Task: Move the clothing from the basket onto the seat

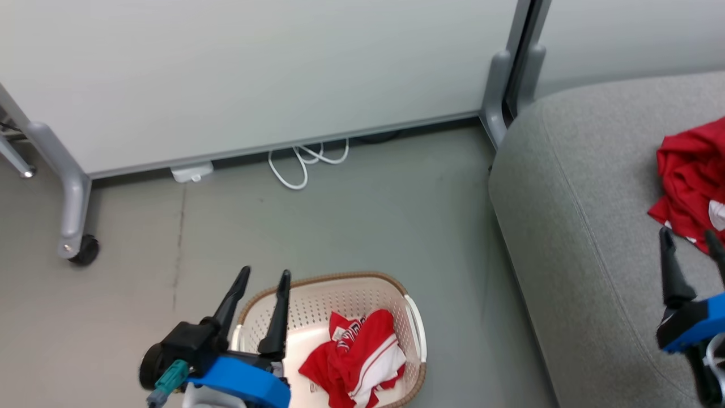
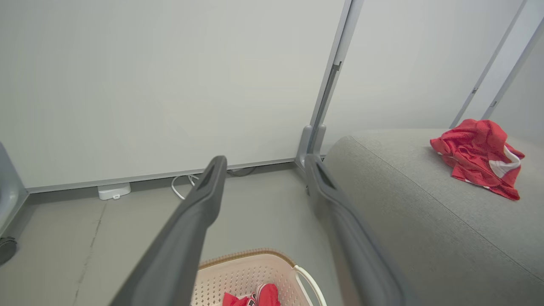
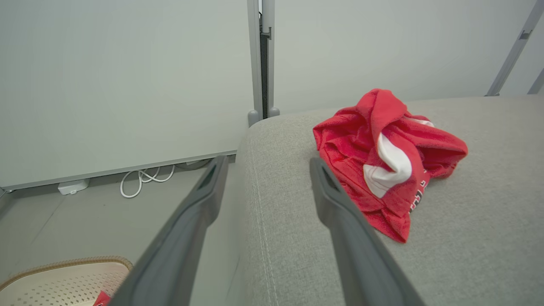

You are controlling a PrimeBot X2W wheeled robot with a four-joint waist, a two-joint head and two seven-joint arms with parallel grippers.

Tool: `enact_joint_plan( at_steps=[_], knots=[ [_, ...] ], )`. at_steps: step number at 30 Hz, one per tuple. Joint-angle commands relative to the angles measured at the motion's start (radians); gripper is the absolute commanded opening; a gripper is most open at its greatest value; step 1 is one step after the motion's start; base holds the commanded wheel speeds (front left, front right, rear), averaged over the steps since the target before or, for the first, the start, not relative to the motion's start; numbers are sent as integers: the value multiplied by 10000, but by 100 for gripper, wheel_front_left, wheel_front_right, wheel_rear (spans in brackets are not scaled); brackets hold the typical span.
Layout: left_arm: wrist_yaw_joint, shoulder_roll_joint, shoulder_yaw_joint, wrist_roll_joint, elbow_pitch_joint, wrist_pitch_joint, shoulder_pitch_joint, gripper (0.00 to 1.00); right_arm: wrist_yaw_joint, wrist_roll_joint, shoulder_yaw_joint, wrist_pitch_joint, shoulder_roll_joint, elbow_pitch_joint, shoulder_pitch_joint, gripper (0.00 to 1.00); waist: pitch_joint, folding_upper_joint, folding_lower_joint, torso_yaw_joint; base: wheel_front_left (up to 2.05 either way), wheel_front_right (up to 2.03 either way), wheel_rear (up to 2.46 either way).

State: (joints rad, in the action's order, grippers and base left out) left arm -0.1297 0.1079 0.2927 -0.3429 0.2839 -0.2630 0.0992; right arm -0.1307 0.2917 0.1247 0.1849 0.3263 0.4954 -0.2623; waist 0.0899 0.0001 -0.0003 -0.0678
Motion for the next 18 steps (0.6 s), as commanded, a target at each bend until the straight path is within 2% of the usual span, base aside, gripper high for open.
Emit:
enact_joint_plan(
  at_steps=[1, 2, 4, 5, 8, 18],
  knots=[
    [-11, -10, -140, 51, 42, -27, -95, 100, -1, -103, 69, -73, -123, -205, 276, 100, -326, -1, 3, 229, 0, 0, 0],
    [-11, -64, -370, 111, 179, -27, -234, 100, -1, -415, 168, -326, -507, -821, 712, 100, -469, -1, 3, 308, 0, 0, 0],
    [-11, -78, -461, 132, 258, -27, -283, 100, -1, -514, 211, -439, -710, -1112, 910, 100, -535, -1, 3, 351, 0, 0, 0],
    [-11, -97, -614, 181, 396, -27, -348, 100, -1, -754, 261, -681, -1068, -1644, 1297, 100, -677, -1, 3, 441, 0, 0, 0],
    [-11, -129, -816, 198, 572, -27, -391, 100, -1, -1172, 204, -1045, -1600, -2338, 1769, 100, -868, -1, 3, 584, 0, 0, 0],
    [-11, 1, -1044, 139, 1065, -27, -341, 100, -1, -1479, 19, -1537, -2328, -3685, 2665, 100, -1195, -1, 3, 978, 0, 0, 0]
  ],
)
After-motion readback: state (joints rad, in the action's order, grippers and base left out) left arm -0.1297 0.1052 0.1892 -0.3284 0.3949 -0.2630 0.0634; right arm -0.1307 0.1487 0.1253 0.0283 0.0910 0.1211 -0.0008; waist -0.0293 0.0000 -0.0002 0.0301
